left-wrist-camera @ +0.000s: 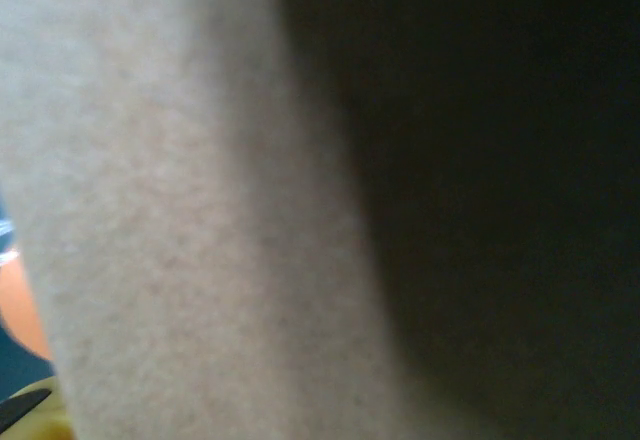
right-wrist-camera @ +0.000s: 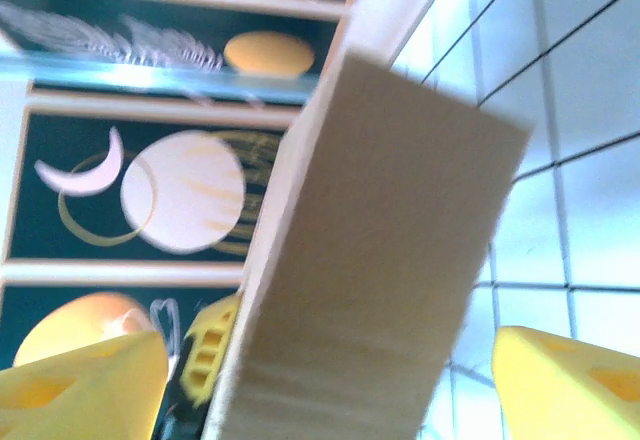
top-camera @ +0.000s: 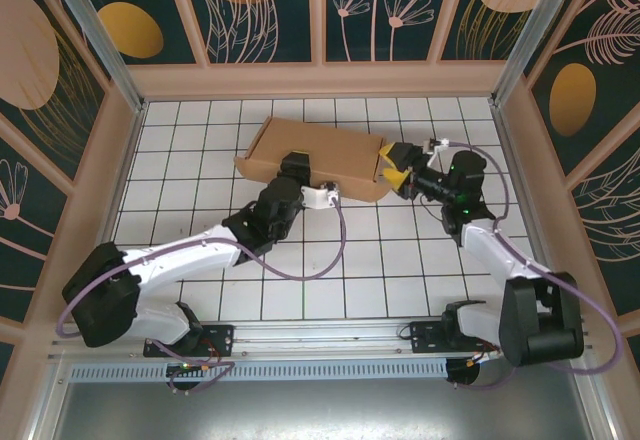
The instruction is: Fold the paper box
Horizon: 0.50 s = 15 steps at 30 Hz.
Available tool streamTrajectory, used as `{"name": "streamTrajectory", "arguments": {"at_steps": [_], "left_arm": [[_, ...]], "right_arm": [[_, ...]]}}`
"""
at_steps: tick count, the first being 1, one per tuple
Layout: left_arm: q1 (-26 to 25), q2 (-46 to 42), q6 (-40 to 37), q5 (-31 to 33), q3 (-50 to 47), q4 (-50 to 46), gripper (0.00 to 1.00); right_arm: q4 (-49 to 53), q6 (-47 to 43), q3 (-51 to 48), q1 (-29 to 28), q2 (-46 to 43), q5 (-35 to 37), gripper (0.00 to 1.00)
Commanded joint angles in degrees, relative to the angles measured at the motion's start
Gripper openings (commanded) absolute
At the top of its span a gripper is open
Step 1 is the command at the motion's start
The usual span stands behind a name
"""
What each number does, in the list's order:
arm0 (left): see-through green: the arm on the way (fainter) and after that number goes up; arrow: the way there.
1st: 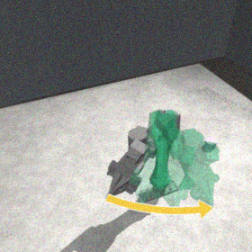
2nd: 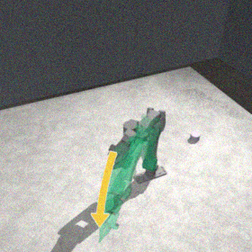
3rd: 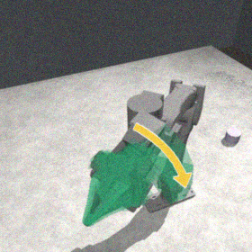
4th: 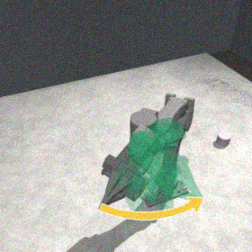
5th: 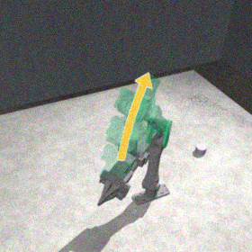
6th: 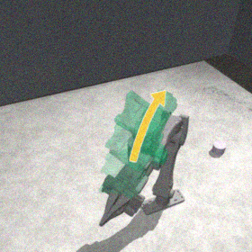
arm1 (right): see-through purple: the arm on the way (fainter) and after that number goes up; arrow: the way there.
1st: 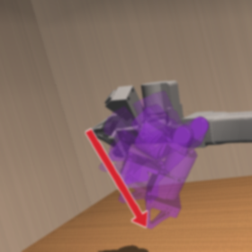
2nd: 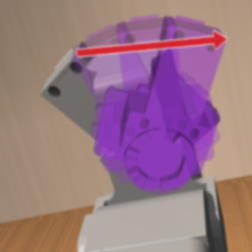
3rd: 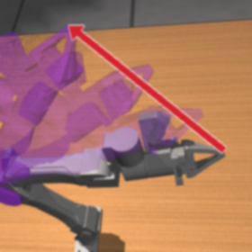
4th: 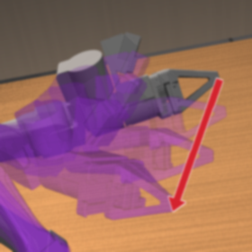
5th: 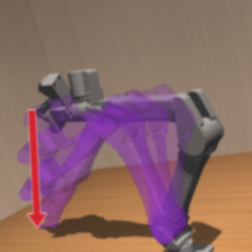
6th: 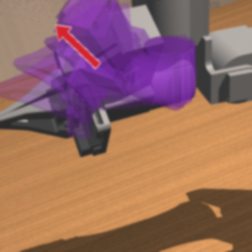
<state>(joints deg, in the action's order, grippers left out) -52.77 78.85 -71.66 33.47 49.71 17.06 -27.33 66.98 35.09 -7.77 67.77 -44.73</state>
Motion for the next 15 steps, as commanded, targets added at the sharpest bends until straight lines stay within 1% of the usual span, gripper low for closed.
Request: {"name": "streamTrajectory", "arguments": {"at_steps": [1, 3, 4, 5, 7, 8, 10, 12, 13, 15], "left_arm": [[-0.6, -1.7, 16.0, -2.7, 8.7, -30.3, 0.54], [-0.9, -0.7, 22.6, -4.9, 12.9, -41.0, 0.53], [-1.1, -0.2, 26.5, -7.0, 15.3, -46.0, 0.52], [-1.1, 0.3, 30.1, -9.3, 17.6, -50.2, 0.52], [-1.2, 1.7, 36.7, -17.1, 22.8, -59.6, 0.52], [-1.1, 2.5, 38.5, -20.4, 24.9, -63.4, 0.51], [-1.3, 4.4, 41.7, -25.8, 29.8, -69.9, 0.46], [-1.5, 5.6, 42.6, -29.5, 32.2, -73.2, 0.44], [-1.6, 6.4, 42.6, -30.4, 32.9, -74.2, 0.44], [-1.9, 8.3, 42.5, -28.9, 33.3, -75.4, 0.43]], "right_arm": [[19.5, -13.3, 3.6, 1.2, -4.6, 14.7, 0.84], [24.1, -16.1, 4.3, 1.2, -6.6, 22.5, 0.83], [24.9, -16.9, 4.4, 1.5, -7.1, 24.5, 0.82], [24.8, -17.7, 4.4, 1.6, -7.0, 24.7, 0.8], [24.5, -19.1, 4.8, 1.5, -4.9, 22.4, 0.76], [24.3, -19.4, 4.8, 1.4, -3.5, 20.6, 0.74], [23.8, -19.3, 3.8, 0.9, -0.6, 17.2, 0.7], [22.4, -18.8, 1.1, 0.6, 0.6, 15.2, 0.67], [21.7, -18.6, -0.4, 0.5, 0.7, 14.8, 0.65], [20.7, -18.5, -2.6, -0.1, 0.8, 14.9, 0.62]]}}
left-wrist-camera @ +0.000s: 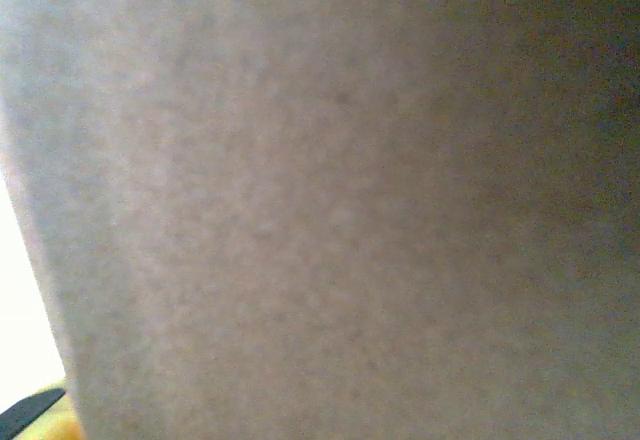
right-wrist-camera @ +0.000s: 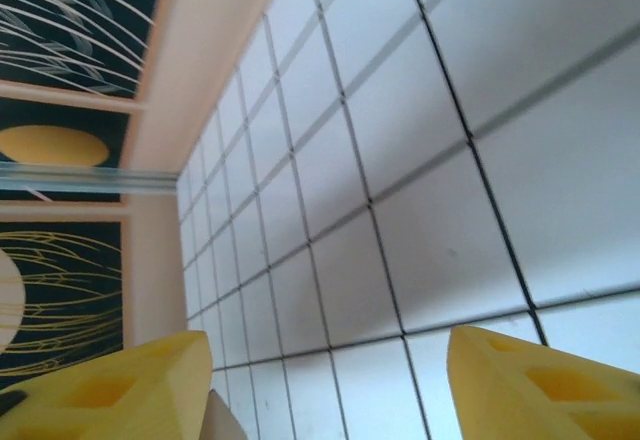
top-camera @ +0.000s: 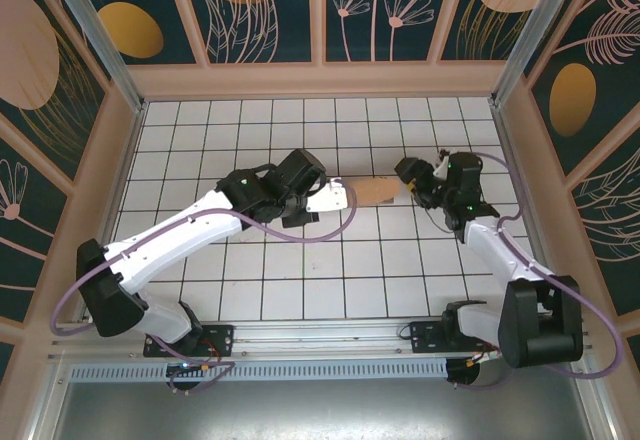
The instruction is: Fold the paper box
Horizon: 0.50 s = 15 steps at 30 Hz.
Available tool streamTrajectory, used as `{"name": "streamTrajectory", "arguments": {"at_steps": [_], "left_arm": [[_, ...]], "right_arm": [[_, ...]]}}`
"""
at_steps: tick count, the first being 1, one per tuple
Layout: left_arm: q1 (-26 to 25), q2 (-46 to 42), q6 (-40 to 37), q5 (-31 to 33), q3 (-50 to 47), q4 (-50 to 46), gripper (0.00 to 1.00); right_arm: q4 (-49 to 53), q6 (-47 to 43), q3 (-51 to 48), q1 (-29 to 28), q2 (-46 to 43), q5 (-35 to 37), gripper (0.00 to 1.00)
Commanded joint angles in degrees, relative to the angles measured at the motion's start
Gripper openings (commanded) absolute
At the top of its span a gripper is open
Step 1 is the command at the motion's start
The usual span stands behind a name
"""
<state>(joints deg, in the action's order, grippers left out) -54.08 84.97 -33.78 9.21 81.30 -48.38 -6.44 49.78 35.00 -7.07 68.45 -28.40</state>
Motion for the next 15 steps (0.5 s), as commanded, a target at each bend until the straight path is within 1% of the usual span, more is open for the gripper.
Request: {"name": "streamTrajectory", "arguments": {"at_steps": [1, 3, 8, 12, 15], "left_arm": [[-0.9, 3.5, 4.7, -3.2, 2.0, -10.6, 0.42], [-1.2, 5.8, 4.7, -3.0, 2.7, -11.7, 0.42], [-1.3, 10.3, 5.1, -6.8, 6.7, -13.1, 0.42], [-1.3, 12.6, 4.7, -7.5, 6.9, -13.7, 0.45], [-1.2, 15.9, 3.3, -6.1, 5.9, -13.3, 0.48]], "right_arm": [[-0.4, -1.6, -3.1, -1.4, 0.4, -1.5, 0.62], [-0.1, -2.3, -3.4, -3.0, 1.4, -1.4, 0.61], [0.8, -4.1, -3.3, -7.9, 5.2, 0.0, 0.61], [-0.1, -4.2, -5.4, -8.4, 5.9, 0.9, 0.6], [0.0, -4.3, -5.8, -8.4, 6.0, 1.5, 0.6]]}}
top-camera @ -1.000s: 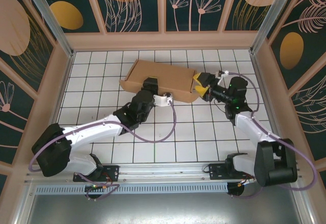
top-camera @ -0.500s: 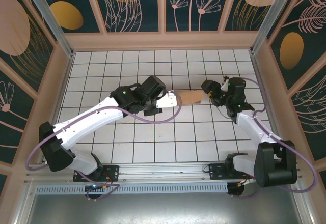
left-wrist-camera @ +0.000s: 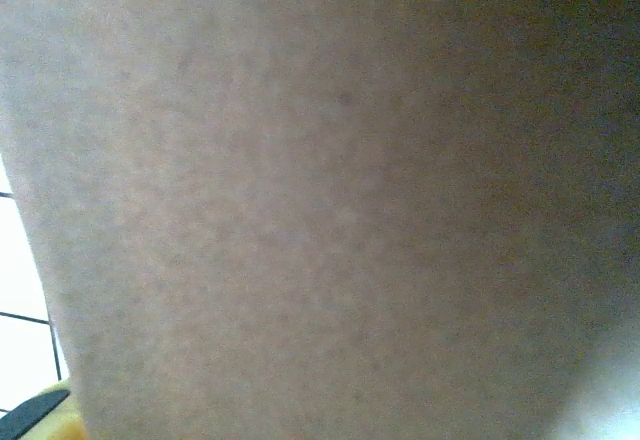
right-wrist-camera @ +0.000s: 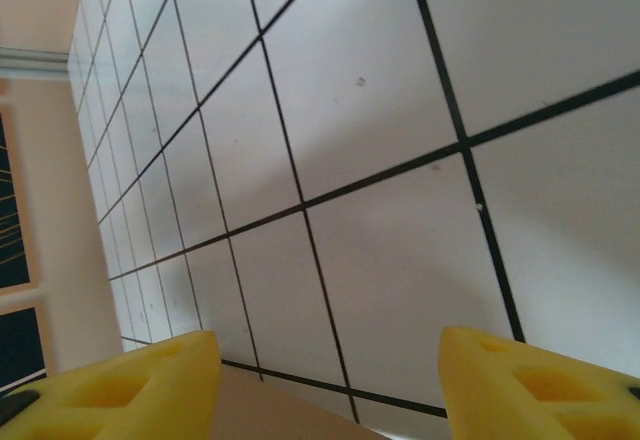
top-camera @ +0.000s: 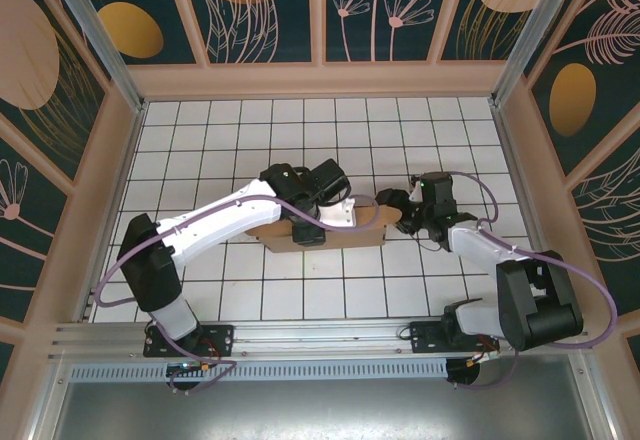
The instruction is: Fold the paper box
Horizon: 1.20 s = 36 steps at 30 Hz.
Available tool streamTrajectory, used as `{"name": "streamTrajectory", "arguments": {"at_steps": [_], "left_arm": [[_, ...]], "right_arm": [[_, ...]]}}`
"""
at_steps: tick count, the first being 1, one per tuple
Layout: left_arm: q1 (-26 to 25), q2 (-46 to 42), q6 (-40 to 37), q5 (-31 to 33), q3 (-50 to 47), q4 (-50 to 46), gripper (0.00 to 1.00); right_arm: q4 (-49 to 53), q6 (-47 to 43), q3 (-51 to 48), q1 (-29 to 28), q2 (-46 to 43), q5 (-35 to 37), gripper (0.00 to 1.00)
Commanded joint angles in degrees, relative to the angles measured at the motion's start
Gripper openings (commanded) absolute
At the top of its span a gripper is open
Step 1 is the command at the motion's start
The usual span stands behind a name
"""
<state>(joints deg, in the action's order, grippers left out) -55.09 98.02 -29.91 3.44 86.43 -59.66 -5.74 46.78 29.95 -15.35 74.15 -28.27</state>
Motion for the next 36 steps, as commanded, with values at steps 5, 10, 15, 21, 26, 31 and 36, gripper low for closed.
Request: {"name": "streamTrajectory", "arguments": {"at_steps": [5, 10, 15, 21, 26, 31, 36], "left_arm": [[-0.2, 7.2, -1.7, -2.2, 4.0, -0.7, 0.54], [0.5, 10.3, -2.3, -1.8, 5.1, 0.0, 0.67], [1.6, 11.4, -2.4, -1.8, 3.9, 1.0, 0.68], [2.1, 11.5, -1.8, -2.7, 4.6, 1.8, 0.68], [2.1, 11.4, -1.5, -3.8, 4.6, 2.0, 0.68], [2.1, 10.6, -0.6, -4.6, 2.9, 3.4, 0.68], [2.2, 9.6, -0.5, -5.9, 0.4, 5.7, 0.67]], "right_arm": [[2.1, -1.9, 0.9, 1.0, -1.7, 4.5, 0.7], [6.0, -3.5, 3.3, 2.7, -3.7, 5.2, 0.78], [12.2, -5.7, 7.4, 3.6, -10.0, 11.5, 0.79], [18.8, -8.3, 14.1, 3.5, -18.0, 16.1, 0.6], [20.2, -6.7, 15.5, 3.5, -22.7, 9.2, 0.35], [18.7, -1.7, 11.6, -1.4, -26.4, 6.4, 0.2], [19.9, -0.1, 9.8, -8.5, -27.7, 11.6, 0.19]]}}
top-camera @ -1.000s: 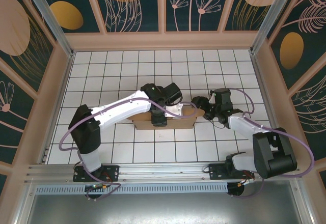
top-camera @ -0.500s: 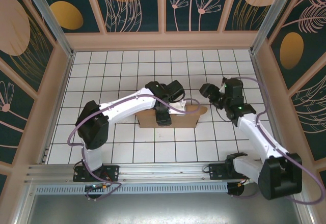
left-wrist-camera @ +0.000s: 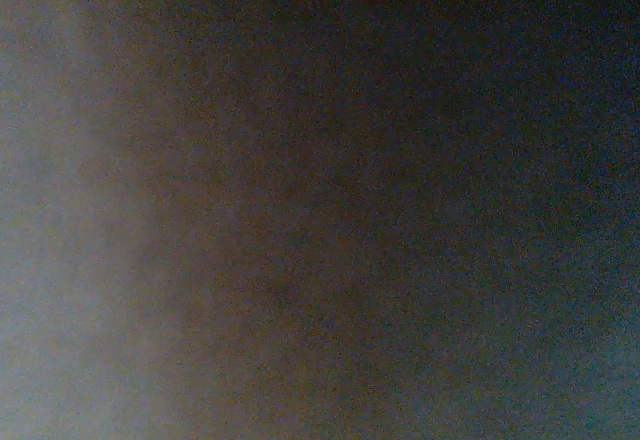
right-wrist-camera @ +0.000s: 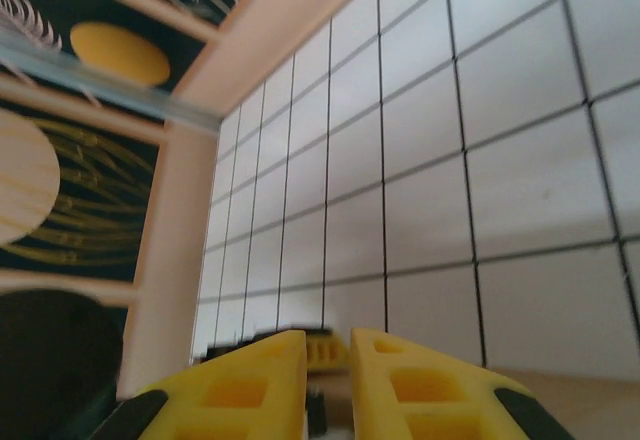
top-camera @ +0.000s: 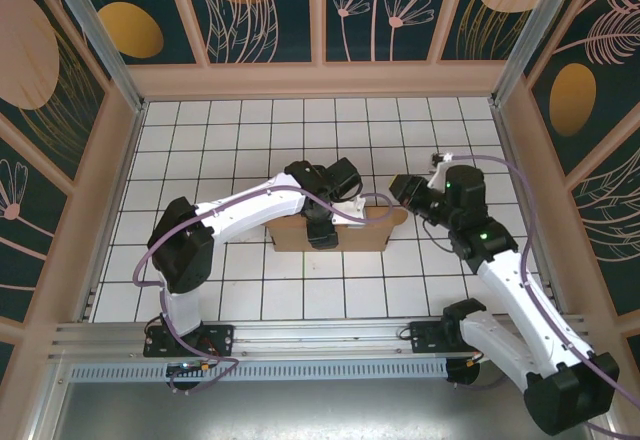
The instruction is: Fold the paper box
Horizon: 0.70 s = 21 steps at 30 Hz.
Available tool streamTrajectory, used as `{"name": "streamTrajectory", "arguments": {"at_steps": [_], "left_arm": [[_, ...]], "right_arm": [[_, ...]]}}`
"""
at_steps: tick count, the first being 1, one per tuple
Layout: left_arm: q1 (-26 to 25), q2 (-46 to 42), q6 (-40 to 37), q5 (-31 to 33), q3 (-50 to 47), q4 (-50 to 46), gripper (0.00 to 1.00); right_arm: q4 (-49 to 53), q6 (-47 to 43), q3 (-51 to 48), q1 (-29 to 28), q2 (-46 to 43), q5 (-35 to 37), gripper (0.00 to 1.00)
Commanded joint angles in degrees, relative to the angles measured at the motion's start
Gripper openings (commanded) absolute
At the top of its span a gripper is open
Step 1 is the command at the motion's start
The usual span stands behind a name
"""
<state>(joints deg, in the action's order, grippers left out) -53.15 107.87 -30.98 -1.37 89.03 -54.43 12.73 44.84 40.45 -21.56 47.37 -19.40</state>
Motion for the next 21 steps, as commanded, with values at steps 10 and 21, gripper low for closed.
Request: {"name": "streamTrajectory", "arguments": {"at_steps": [10, 21], "left_arm": [[0.2, -0.8, 0.4, 0.2, -4.5, 1.7, 0.64], [0.2, -0.9, 0.3, 0.7, -5.2, 2.5, 0.62]], "right_arm": [[12.6, -2.7, -1.2, -3.2, -2.4, 14.1, 0.38], [3.8, 7.1, -8.8, -6.9, -3.0, 4.5, 0.38]]}}
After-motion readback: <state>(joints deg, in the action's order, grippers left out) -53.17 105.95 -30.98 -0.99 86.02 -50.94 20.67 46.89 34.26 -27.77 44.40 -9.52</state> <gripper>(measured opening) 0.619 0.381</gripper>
